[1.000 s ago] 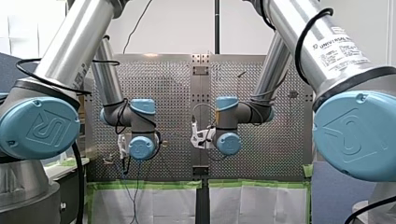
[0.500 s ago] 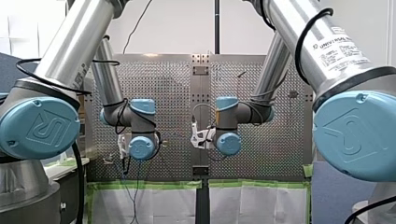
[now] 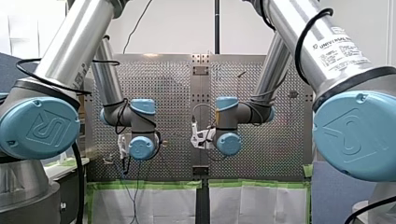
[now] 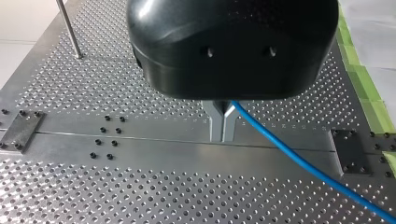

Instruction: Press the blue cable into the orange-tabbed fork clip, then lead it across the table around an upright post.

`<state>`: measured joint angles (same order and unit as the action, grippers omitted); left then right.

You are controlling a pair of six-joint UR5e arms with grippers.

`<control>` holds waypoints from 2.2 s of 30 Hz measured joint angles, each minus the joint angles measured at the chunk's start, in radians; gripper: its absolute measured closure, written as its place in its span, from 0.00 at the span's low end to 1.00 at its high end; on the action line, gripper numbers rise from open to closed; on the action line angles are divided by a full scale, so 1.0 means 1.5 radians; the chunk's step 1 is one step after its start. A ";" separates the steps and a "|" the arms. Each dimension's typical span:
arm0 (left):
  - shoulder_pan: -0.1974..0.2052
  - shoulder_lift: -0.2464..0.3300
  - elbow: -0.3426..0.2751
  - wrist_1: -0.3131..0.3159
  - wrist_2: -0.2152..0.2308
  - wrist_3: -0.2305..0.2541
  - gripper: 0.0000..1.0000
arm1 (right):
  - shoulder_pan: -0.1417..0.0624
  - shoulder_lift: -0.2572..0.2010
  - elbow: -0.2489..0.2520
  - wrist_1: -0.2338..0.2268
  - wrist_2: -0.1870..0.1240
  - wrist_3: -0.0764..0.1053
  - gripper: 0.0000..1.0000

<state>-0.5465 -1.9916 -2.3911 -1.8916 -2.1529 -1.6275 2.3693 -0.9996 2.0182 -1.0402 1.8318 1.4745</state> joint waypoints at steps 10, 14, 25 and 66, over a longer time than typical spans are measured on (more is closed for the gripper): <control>0.022 -0.003 -0.023 0.007 0.019 0.007 1.00 | 0.015 0.015 -0.015 0.015 0.015 -0.002 1.00; 0.032 -0.003 -0.044 0.008 0.024 0.008 1.00 | 0.038 0.038 -0.036 0.038 0.038 -0.002 1.00; 0.035 -0.003 -0.059 0.008 0.026 0.008 1.00 | 0.058 0.110 -0.045 0.101 0.078 -0.002 1.00; 0.083 -0.009 -0.049 0.092 -0.027 -0.042 1.00 | 0.015 0.093 -0.118 0.049 0.059 0.081 1.00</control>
<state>-0.4218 -2.0055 -2.4644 -1.7542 -2.1932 -1.6908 2.3911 -0.8608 1.8404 -0.9671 1.9208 1.5965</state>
